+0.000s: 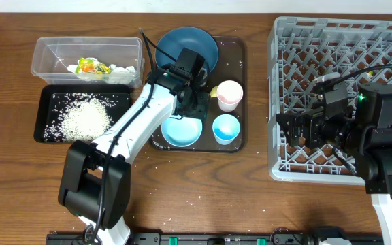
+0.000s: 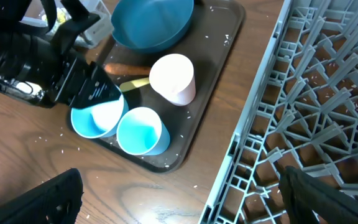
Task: Sort waste into correct bins and load items into the dishwasher rack
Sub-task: 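Grasp the light-blue cup with the left gripper and lift it, then hand the light-blue cup from the left gripper to the right gripper, then place the light-blue cup upside down in the rack with the right gripper, then grasp the pink cup with the left gripper and lift it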
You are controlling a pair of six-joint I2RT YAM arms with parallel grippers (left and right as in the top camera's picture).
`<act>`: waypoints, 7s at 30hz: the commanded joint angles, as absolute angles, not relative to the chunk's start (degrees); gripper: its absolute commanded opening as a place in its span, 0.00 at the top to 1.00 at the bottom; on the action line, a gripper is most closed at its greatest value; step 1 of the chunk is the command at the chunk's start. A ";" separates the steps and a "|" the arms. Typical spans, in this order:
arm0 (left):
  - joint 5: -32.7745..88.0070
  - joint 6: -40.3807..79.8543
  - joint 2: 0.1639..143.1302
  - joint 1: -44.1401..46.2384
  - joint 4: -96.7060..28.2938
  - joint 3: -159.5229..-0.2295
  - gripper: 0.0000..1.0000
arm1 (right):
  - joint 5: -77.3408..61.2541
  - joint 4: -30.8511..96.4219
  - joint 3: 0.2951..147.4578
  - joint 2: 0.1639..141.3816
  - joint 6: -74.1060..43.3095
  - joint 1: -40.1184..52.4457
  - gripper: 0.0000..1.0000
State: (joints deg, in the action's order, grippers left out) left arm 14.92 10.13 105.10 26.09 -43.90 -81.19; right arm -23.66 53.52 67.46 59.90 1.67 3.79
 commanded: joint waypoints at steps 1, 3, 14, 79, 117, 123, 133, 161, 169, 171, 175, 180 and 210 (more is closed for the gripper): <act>24.01 7.14 103.57 26.85 -44.49 -82.26 0.39 | -24.23 53.54 68.51 61.21 0.86 4.91 0.01; 22.94 7.22 103.63 27.79 -44.47 -81.78 0.39 | -24.25 53.52 68.51 62.02 0.86 4.93 0.01; 19.33 8.29 106.89 32.56 -43.97 -80.47 0.38 | -24.88 53.56 68.51 65.28 0.67 4.95 0.01; 89.97 13.61 96.49 9.39 -37.54 -82.74 0.94 | -60.69 11.29 68.47 79.64 0.86 15.62 0.21; 58.08 13.63 96.49 10.07 -37.21 -82.26 0.75 | -13.06 44.14 70.89 67.16 -7.16 -4.47 0.52; 40.14 13.63 96.51 12.32 -40.45 -81.23 0.75 | -7.92 56.38 73.60 68.25 -7.40 -4.43 0.55; 13.65 13.63 96.55 17.10 -50.63 -81.21 0.75 | -7.92 65.10 76.51 76.77 -5.06 -1.54 0.54; 10.41 13.61 96.66 17.50 -51.05 -80.99 0.69 | -3.62 71.07 76.51 95.26 -7.05 3.81 0.01; 10.41 14.35 97.86 18.35 -39.59 -81.01 0.47 | -4.95 70.91 81.71 92.84 -9.43 3.77 0.01; 10.41 16.49 98.91 19.07 -35.70 -81.01 0.37 | -4.97 70.96 83.61 91.88 -9.47 3.77 0.01; 10.48 18.37 101.97 21.21 -27.92 -81.08 0.34 | -4.95 70.85 85.32 89.49 -10.26 3.77 0.01; 10.44 18.33 106.43 25.26 -21.47 -81.89 0.34 | -4.95 71.35 85.34 87.59 -10.24 3.77 0.01; 36.40 21.74 103.20 20.49 -24.97 -82.43 0.94 | -13.50 66.06 85.30 87.53 -7.33 3.86 0.01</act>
